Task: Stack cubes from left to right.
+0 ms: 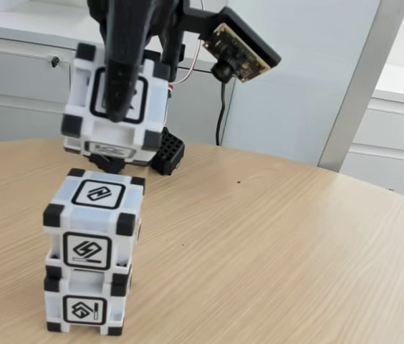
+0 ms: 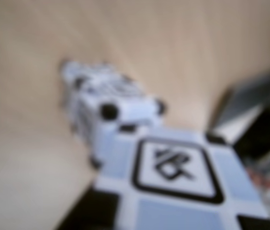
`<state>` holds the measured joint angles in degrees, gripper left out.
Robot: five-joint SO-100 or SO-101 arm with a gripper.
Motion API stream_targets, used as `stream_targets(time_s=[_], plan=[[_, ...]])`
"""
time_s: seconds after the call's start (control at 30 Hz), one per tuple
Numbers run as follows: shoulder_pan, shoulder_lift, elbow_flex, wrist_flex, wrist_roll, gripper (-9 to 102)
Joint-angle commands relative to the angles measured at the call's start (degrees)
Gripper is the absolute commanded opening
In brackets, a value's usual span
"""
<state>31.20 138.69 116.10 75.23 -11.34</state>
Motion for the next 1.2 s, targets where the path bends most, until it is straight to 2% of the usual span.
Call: stream_targets(time_s=[0.0,0.63,0.9,1.17], plan=[[0.5,-0.1,-0.3,-1.1,-0.2,15],[-0.2,-5.2,-0.6,-1.1,-1.2,16],[0.0,-4.7,-0.6,-1.1,-1.3,30],[0.0,-4.1,-0.7,-0.6,-1.6,35]])
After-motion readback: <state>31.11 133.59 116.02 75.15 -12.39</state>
